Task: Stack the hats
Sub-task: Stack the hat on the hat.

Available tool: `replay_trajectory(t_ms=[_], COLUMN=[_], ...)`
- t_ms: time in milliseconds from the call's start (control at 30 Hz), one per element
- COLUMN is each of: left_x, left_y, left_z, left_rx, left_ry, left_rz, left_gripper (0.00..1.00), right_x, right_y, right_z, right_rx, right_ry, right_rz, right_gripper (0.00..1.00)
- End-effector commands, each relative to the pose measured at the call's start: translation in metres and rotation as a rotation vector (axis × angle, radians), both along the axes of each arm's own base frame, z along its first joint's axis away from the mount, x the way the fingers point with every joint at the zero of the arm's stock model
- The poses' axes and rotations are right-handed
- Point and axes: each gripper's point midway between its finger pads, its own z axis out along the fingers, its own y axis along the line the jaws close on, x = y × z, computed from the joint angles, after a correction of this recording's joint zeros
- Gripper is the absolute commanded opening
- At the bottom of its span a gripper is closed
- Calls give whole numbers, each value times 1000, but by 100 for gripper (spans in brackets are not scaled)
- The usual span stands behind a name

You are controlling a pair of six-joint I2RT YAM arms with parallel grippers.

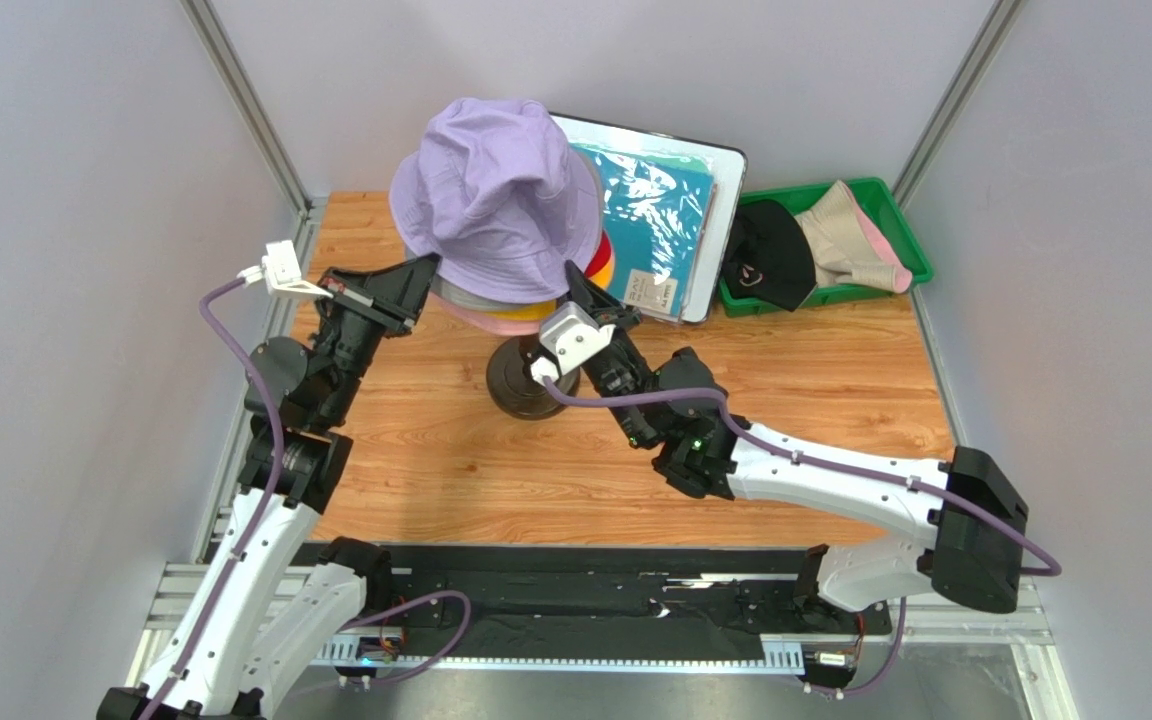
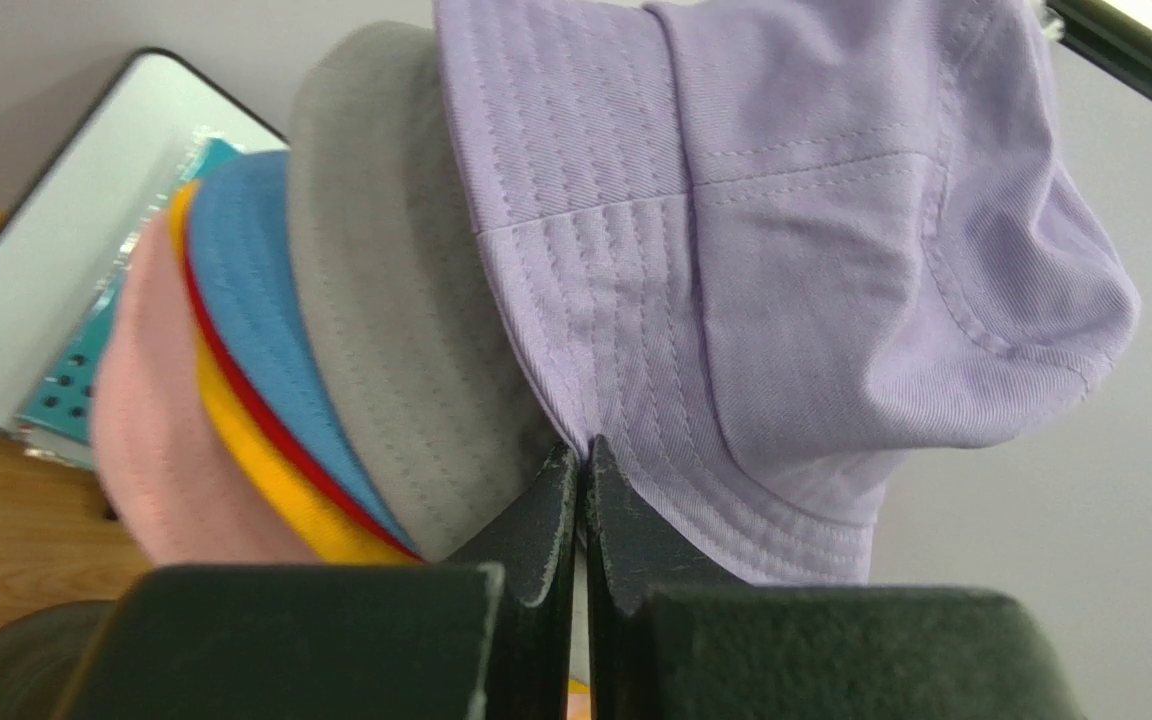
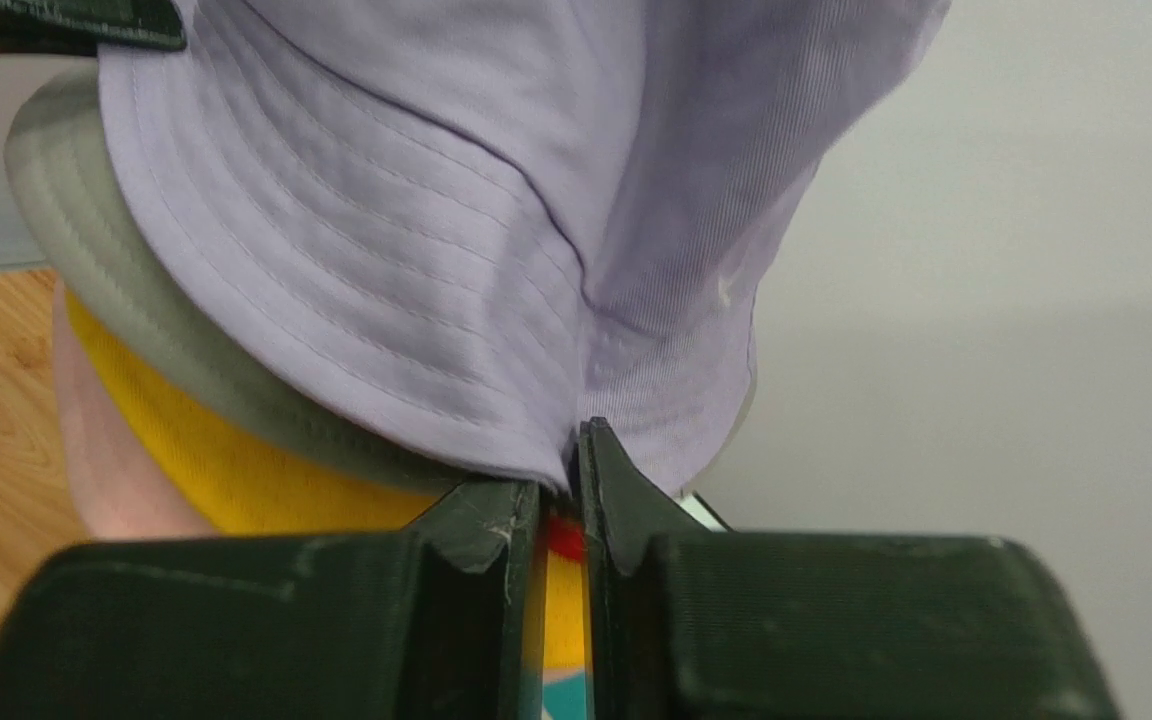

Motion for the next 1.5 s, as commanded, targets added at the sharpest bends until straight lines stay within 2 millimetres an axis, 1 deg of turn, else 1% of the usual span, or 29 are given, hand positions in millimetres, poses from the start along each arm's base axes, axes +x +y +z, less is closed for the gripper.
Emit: replay_trajectory(t_ms=[0,33,67,133,167,200,233,300,400,433,467,500,533,567,600,633,667,700,833,867,967,1033,1067,1100,1133,1200,1233,1367,1467], left_x=[30,30,31,32,32,32,32,31,29,30,30,31,32,35,36,39,45,46,57,60,70,72,72,71,70,69,67,62,53], left_y=[40,41,41,43,44,45,45,43,43,43,44,44,43,45,42,41,42,38,41,42,43,42,43,44,46,51,54,66,78], left_z=[-29,-27,-28,-25,-23,-20,-20,-15,-6,-5,0,1,3,11,12,16,24,23,35,30,25,25,21,20,19,16,16,3,-3], left_rx=[75,79,81,88,90,94,103,116,125,133,138,157,172,181,204,216,230,267,361,386,422,434,436,435,433,426,426,445,478], left_ry=[105,102,103,97,95,87,89,79,59,55,48,44,40,33,34,29,24,25,23,45,79,89,106,109,110,137,143,199,224], left_rz=[211,213,214,222,225,225,225,213,211,213,218,223,211,218,192,179,173,150,164,166,148,137,138,141,145,160,170,200,238], left_gripper=[0,0,0,0,0,0,0,0,0,0,0,0,0,0,0,0,0,0,0,0,0,1,9,22,40,53,67,90,96], right_x=[-1,-3,-6,-13,-16,-18,-24,-29,-28,-27,-22,-21,-22,-12,-11,-16,0,1,25,37,56,60,60,59,60,56,54,47,42], right_y=[-28,-30,-30,-39,-43,-46,-55,-63,-81,-79,-89,-88,-78,-86,-89,-78,-83,-83,-81,-76,-82,-88,-91,-98,-102,-117,-122,-151,-182], right_z=[-26,-26,-26,-22,-18,-23,-13,-12,12,15,30,35,41,38,64,68,67,80,88,80,80,78,77,81,76,81,79,81,77], right_rx=[-14,-13,-17,1,16,-3,48,59,162,174,230,243,245,292,346,340,380,439,507,537,583,603,608,616,618,632,633,639,655], right_ry=[107,117,126,154,164,188,198,222,307,347,424,458,486,565,562,601,641,667,748,799,828,846,847,835,840,819,829,802,780], right_rz=[-62,-54,-36,-15,-3,4,18,29,27,50,57,86,154,150,198,303,307,350,417,416,420,429,424,414,400,375,358,256,121], right_gripper=[19,24,34,48,74,75,76,77,79,78,77,77,75,75,74,72,71,71,70,70,70,72,73,75,75,77,78,79,80])
